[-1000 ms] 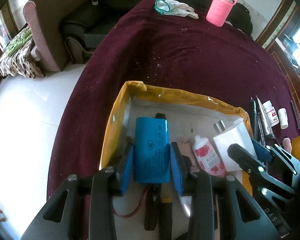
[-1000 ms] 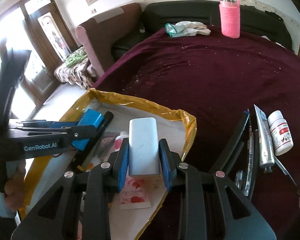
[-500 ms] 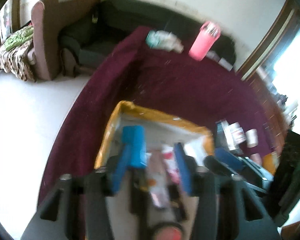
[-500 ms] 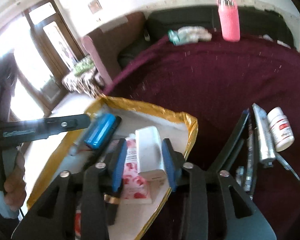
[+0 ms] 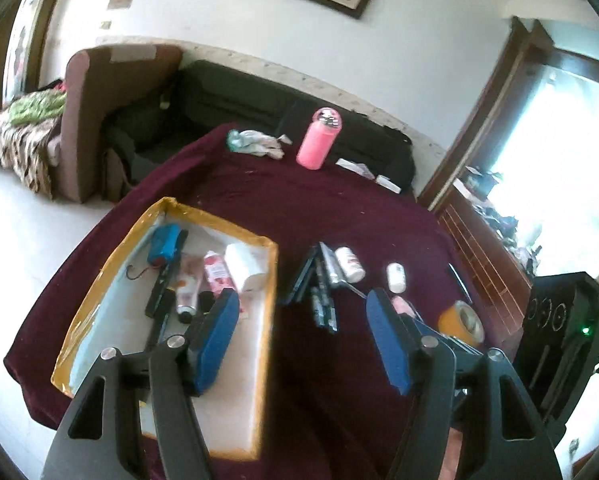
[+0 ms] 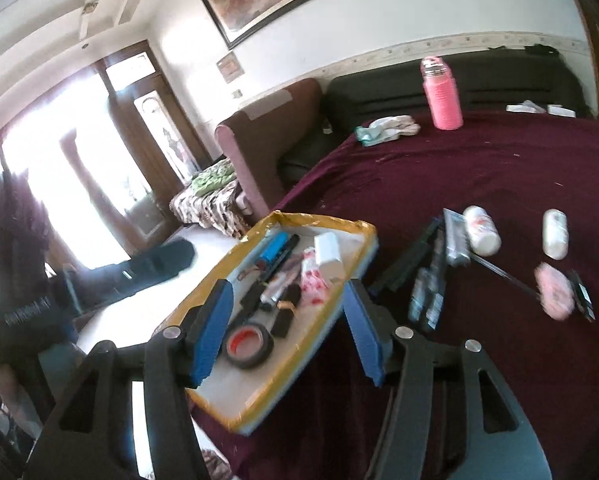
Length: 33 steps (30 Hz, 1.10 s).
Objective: Organize objects
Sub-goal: 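Move both open tools back over the remaining items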
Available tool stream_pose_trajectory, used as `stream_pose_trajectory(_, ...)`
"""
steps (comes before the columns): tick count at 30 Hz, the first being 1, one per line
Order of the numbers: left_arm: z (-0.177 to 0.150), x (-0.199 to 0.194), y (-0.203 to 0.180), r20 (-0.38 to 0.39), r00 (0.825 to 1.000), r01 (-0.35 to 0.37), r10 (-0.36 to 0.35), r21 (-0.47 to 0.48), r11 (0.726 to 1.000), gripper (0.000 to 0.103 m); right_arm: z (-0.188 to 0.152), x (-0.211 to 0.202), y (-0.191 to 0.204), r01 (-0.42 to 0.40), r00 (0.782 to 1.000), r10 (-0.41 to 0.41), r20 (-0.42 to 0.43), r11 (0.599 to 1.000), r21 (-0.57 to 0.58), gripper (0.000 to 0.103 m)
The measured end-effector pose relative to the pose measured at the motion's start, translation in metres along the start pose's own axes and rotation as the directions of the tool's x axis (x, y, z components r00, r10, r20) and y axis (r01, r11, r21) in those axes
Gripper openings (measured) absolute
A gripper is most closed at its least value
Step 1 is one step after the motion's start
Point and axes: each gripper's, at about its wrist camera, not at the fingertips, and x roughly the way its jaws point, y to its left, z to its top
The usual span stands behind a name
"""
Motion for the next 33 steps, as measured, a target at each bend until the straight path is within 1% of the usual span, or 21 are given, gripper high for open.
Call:
stream_pose_trajectory(5,-0.008,-0.008,-0.022,0.003,1.0,0.017,-0.017,0.028,0.999,0.06,-0.012,-0.032,-0.017,0.018,0.999,-0.021,0.04,0.998,0.064,0.057)
stream_pose_trajectory(8,-0.011,-0.01,-0.031,-0.003,1.0,0.026,-0.026,0.045,0.999,0.06,-0.013,-0.041,-0.026,0.025,0.998,-0.03,0.057,0.995,0.1,0.057)
stream_pose_trajectory(13,-0.017,-0.014,-0.046,-0.005,0.999,0.041,-0.041,0.066,0.997,0.06,-0.01,-0.053,-0.033,0.042,0.996,-0.051,0.075,0.993,0.113,0.057)
stream_pose_trajectory(19,-0.021,-0.012,-0.05,-0.014,0.998,0.054,-0.053,0.08,0.995,0.06,-0.008,-0.063,-0.034,0.05,0.992,-0.063,0.107,0.992,0.115,0.057)
stream_pose_trajectory(26,-0.024,0.0,-0.046,-0.046,0.997,0.07,-0.068,0.061,0.996,0.06,-0.009,-0.064,-0.033,0.087,0.991,-0.098,0.095,0.99,0.112,0.057)
stream_pose_trajectory(29,-0.028,0.009,-0.045,-0.068,0.995,0.071,-0.066,0.062,0.996,0.06,-0.01,-0.059,-0.04,0.102,0.991,-0.112,0.077,0.988,0.119,0.057)
stream_pose_trajectory(33,-0.032,0.03,-0.041,-0.116,0.99,0.082,-0.076,0.047,0.995,0.06,-0.016,-0.052,-0.054,0.126,0.99,-0.133,0.041,0.981,0.145,0.057)
